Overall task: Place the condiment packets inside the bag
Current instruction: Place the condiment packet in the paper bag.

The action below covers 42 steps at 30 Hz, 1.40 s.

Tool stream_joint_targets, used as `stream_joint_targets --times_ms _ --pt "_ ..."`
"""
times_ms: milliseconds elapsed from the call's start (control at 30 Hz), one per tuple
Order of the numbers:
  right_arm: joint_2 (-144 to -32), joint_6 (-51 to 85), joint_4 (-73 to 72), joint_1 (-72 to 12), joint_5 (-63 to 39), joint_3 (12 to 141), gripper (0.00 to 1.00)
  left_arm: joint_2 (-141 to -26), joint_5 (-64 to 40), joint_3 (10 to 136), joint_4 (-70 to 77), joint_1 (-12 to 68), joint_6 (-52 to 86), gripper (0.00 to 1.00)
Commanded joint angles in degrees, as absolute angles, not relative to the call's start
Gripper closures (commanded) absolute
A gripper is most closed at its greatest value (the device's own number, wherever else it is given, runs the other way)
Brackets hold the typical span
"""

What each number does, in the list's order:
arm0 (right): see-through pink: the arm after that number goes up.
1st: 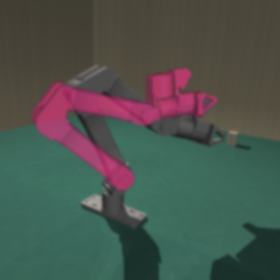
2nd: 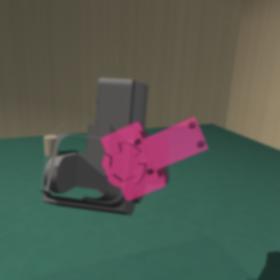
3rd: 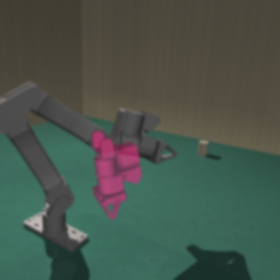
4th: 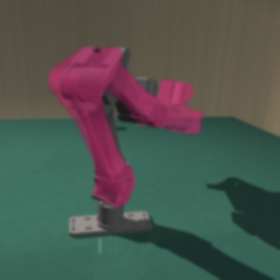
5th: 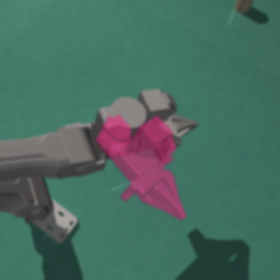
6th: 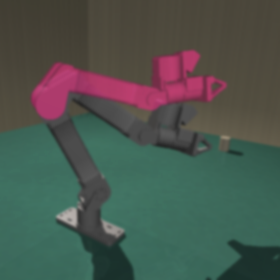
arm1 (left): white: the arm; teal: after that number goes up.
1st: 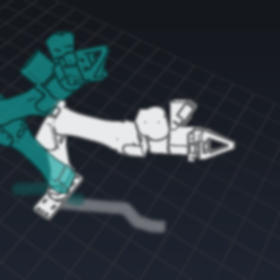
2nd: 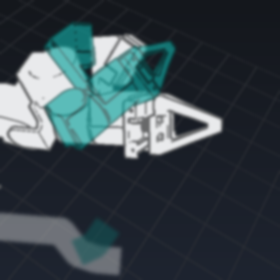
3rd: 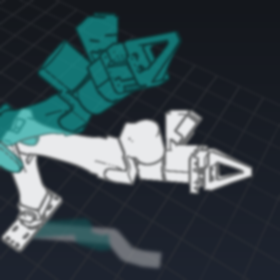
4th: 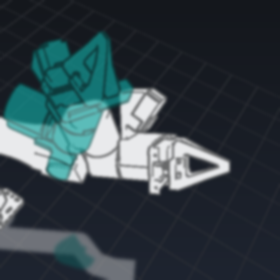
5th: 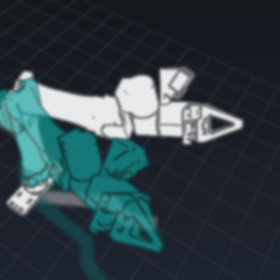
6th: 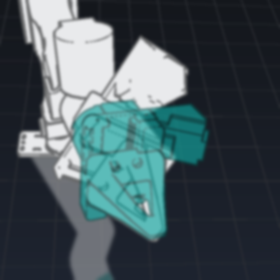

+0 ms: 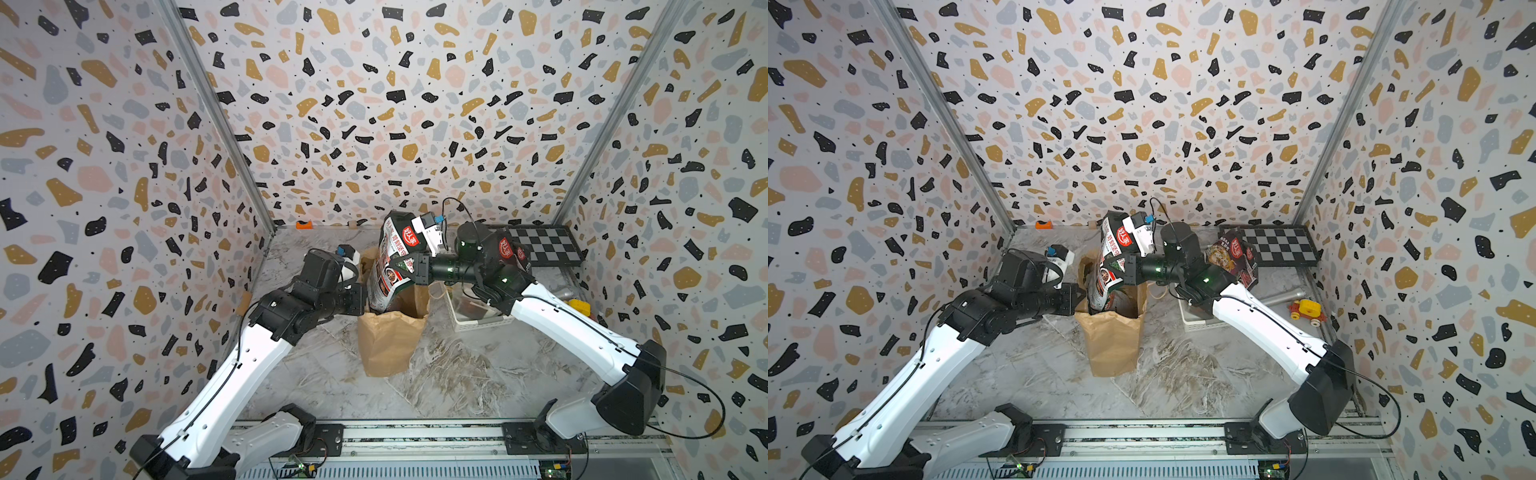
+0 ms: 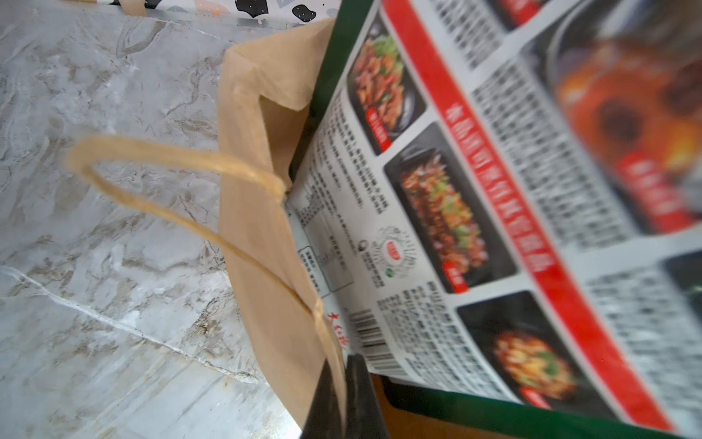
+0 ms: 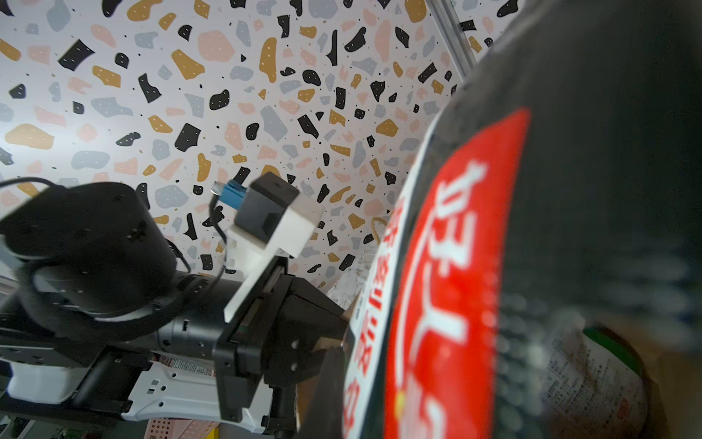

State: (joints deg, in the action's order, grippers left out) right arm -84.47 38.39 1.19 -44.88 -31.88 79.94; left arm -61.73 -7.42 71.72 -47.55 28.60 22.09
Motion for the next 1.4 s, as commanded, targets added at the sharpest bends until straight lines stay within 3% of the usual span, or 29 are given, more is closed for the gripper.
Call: stream_joint_targets --times_ms 0,300,467,667,933,1367 --pt "-81.3 40.1 -6.6 -45.7 -28.2 76.6 1.00 -60.9 -7.6 71.0 -45.1 28.7 22.1 1.00" --pt "-80.2 39.8 -4.4 -45.8 -26.7 71.4 1.00 -61.6 -7.6 70.8 -45.1 28.7 22.3 1.00" --pt "-77.3 36.0 1.1 -45.8 -23.4 71.8 0.94 -61.7 -7.2 71.5 -45.3 28.7 21.9 1.00" --pt "-75.5 29.7 14.4 -45.7 -14.5 76.3 0.98 -62.5 -8.9 75.5 -45.7 28.7 20.7 1.00" --pt "-74.9 26.7 16.8 -45.6 -12.2 80.8 1.00 -65.0 -12.1 83.0 -47.0 28.7 21.7 1.00" --pt "-68.3 26.4 13.5 -45.0 -14.9 85.5 1.00 -70.7 0.7 90.5 -54.7 35.9 18.9 1.00"
